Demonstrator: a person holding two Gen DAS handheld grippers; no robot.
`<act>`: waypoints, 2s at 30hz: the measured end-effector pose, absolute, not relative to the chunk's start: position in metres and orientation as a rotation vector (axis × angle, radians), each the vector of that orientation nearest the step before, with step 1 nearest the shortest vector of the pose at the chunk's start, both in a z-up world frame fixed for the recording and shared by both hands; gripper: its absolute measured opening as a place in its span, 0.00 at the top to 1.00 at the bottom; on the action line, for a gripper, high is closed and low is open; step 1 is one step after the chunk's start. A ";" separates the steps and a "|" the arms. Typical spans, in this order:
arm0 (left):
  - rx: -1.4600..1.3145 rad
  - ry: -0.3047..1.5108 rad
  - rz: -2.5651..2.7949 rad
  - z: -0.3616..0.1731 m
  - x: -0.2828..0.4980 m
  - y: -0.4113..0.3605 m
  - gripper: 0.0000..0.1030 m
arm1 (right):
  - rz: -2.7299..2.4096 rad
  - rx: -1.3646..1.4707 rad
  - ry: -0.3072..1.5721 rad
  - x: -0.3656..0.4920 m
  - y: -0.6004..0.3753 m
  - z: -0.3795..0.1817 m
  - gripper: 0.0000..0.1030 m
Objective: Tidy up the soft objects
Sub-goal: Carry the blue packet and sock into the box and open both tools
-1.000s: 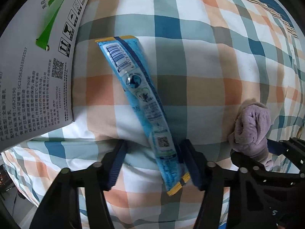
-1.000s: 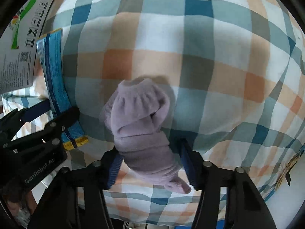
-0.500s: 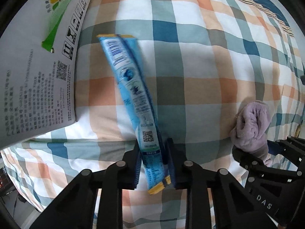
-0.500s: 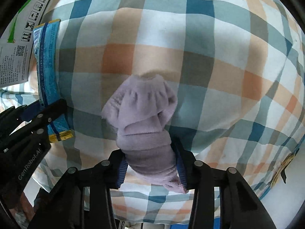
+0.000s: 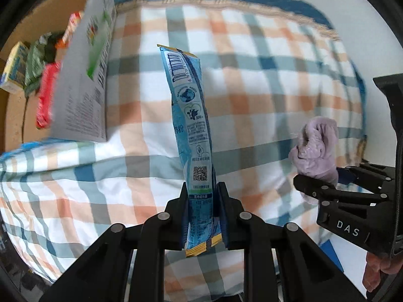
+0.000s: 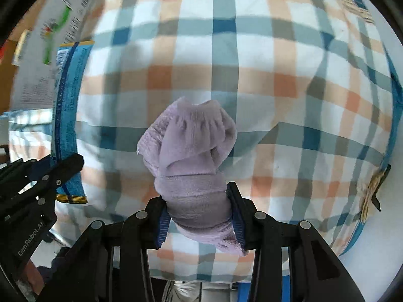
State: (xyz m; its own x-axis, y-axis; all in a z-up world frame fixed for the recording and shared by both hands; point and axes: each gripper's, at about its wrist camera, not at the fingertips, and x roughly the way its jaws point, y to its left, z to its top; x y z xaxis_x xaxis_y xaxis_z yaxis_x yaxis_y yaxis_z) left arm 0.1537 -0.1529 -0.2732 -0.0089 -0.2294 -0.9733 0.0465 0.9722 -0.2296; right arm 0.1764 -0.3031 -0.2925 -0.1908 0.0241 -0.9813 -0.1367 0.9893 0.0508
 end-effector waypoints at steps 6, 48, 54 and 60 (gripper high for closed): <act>-0.175 1.437 -0.262 -0.201 0.164 -0.112 0.83 | 0.193 -0.041 1.634 0.179 -0.275 -0.224 0.58; -0.297 1.660 0.005 -0.289 0.272 0.199 0.82 | 0.379 0.061 1.679 0.299 0.063 -0.297 0.56; -0.252 1.676 0.029 -0.290 0.274 0.199 0.78 | 0.372 0.050 1.699 0.303 0.069 -0.309 0.49; -0.229 1.659 0.042 -0.280 0.269 0.200 0.69 | 0.347 0.045 1.682 0.304 0.065 -0.301 0.38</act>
State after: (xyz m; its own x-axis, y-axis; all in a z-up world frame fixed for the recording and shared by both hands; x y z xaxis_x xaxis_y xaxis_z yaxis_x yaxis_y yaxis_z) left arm 0.2692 0.2001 -0.2801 -0.0839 -0.1250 -0.9886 -0.1746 0.9786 -0.1090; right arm 0.3038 0.0650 -0.3006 -0.1454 0.2289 -0.9625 -0.1703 0.9526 0.2523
